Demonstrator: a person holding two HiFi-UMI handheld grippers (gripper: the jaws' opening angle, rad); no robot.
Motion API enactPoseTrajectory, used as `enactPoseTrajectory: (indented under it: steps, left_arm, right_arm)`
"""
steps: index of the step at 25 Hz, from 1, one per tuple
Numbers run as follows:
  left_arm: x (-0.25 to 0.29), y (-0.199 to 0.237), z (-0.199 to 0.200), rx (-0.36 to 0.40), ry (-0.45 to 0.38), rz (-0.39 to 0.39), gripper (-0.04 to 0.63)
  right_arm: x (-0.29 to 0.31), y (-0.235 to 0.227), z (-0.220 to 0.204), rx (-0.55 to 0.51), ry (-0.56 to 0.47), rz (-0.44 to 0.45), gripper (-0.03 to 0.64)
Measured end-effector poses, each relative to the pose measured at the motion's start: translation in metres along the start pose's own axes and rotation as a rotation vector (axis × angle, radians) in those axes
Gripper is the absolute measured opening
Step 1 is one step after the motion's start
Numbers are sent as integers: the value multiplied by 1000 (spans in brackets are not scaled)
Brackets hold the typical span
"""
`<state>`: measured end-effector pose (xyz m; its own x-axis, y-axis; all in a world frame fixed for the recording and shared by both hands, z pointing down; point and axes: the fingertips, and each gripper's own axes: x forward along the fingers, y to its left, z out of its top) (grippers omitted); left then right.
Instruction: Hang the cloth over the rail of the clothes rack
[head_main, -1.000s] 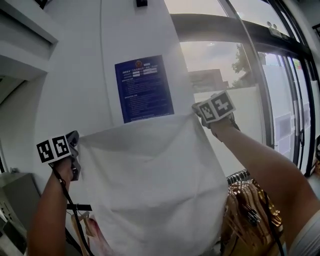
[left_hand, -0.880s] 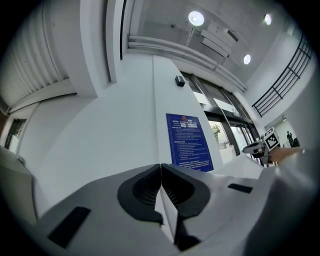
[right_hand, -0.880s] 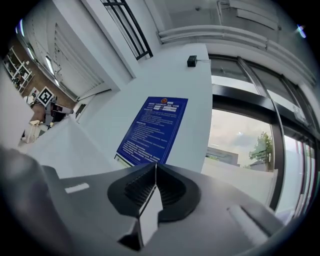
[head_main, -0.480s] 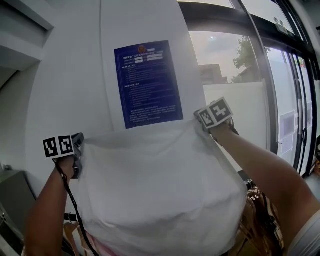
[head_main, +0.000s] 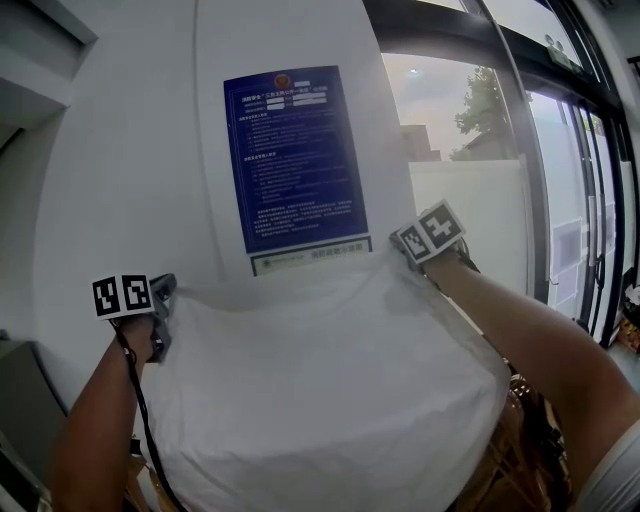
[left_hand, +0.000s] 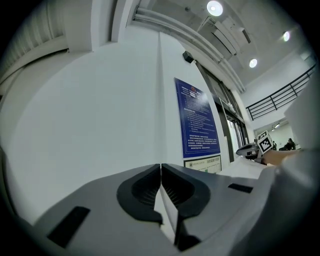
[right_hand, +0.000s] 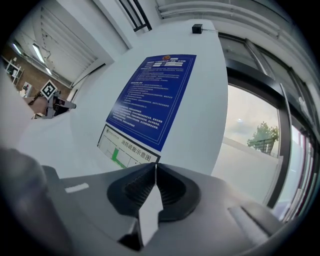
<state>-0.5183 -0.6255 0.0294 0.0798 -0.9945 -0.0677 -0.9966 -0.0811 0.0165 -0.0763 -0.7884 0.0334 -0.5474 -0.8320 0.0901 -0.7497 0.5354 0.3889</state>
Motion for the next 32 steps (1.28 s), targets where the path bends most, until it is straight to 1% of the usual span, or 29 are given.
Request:
enactPoseTrajectory:
  steps: [4, 5, 6, 7, 8, 12, 17, 18, 19, 20, 21, 22, 24, 28, 32]
  left_arm:
    - [5, 5, -1, 3, -13, 26, 14]
    - [5, 6, 0, 3, -18, 31, 27]
    - [5, 7, 0, 3, -20, 30, 76]
    - [6, 6, 0, 1, -18, 26, 89]
    - [6, 6, -1, -1, -15, 22, 89]
    - [1, 9, 0, -18, -29, 32, 89]
    - [-10, 5, 9, -13, -53, 35, 89]
    - [-13, 2, 13, -10, -64, 33, 89]
    - [-19, -1, 18, -7, -81, 33, 87]
    - [-26, -4, 24, -2, -106, 37, 77]
    - [-35, -8, 30, 3, -136, 43, 31]
    - [-45, -12, 37, 9, -164, 48, 9]
    - [-66, -23, 45, 20, -199, 54, 6]
    - [-102, -55, 44, 49, -218, 43, 5]
    - [-137, -98, 15, 84, -191, 12, 5]
  right_arm:
    - [3, -1, -5, 20, 5, -13, 21]
    - [3, -2, -5, 20, 1, -20, 25]
    - [3, -3, -4, 22, -3, -26, 36]
    - [2, -4, -4, 24, -7, -29, 42]
    - [1, -5, -3, 27, -8, -29, 52]
    - [1, 0, -1, 25, -11, -12, 52]
    - [-6, 4, 7, 19, -37, 1, 49]
    - [-8, 4, 9, 22, -43, 6, 41]
    - [-12, 6, 11, 24, -50, 15, 15]
    - [-17, 10, 14, 24, -59, 28, 4]
    - [-22, 14, 18, 21, -69, 43, 3]
    - [-29, 20, 22, 15, -82, 60, 2]
    - [-45, 35, 30, 3, -119, 102, 2]
    - [-86, 67, 38, -13, -214, 188, 2]
    - [-139, 103, 26, 4, -265, 310, 2]
